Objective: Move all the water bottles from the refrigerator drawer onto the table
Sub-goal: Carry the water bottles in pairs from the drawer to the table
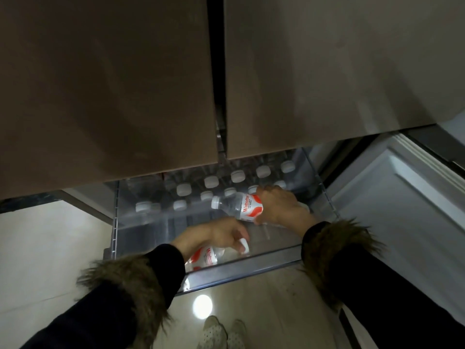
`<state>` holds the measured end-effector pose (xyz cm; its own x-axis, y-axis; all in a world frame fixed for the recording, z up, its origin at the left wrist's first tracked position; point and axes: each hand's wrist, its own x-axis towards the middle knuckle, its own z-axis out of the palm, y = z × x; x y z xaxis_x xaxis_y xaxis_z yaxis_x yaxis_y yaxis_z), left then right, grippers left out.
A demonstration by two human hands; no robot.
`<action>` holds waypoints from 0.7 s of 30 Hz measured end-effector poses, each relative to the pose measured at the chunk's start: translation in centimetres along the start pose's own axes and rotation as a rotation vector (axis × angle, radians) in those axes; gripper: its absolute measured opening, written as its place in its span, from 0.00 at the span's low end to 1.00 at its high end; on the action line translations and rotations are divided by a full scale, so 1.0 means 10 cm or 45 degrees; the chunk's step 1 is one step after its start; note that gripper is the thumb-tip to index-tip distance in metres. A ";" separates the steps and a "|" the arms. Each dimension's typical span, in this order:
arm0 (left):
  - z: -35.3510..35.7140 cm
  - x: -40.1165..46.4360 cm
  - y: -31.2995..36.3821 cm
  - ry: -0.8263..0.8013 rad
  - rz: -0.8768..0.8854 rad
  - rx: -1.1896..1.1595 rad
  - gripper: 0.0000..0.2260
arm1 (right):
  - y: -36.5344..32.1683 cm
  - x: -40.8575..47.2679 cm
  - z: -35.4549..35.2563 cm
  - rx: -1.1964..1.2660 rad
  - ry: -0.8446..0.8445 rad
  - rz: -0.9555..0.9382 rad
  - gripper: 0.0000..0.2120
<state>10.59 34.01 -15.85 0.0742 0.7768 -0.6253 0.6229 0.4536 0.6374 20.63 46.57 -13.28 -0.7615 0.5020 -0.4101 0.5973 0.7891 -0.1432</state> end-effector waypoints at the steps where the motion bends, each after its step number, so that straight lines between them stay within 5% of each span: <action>1: -0.06 -0.02 -0.01 0.074 -0.015 -0.053 0.13 | 0.00 0.00 0.00 0.006 -0.003 0.002 0.40; 9: -0.18 -0.14 -0.13 0.419 -0.017 -0.216 0.12 | -0.02 0.04 0.04 -0.009 -0.029 -0.015 0.41; 17: -0.13 -0.26 -0.22 0.092 -0.280 0.078 0.28 | -0.04 0.08 0.08 -0.035 -0.012 -0.053 0.40; 21: -0.17 -0.34 -0.21 -0.001 -0.316 0.011 0.26 | -0.03 0.09 0.06 -0.036 0.020 -0.080 0.36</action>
<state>7.72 31.18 -14.33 -0.0813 0.6416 -0.7627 0.6286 0.6268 0.4604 19.97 46.57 -14.18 -0.8013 0.4564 -0.3869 0.5410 0.8288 -0.1429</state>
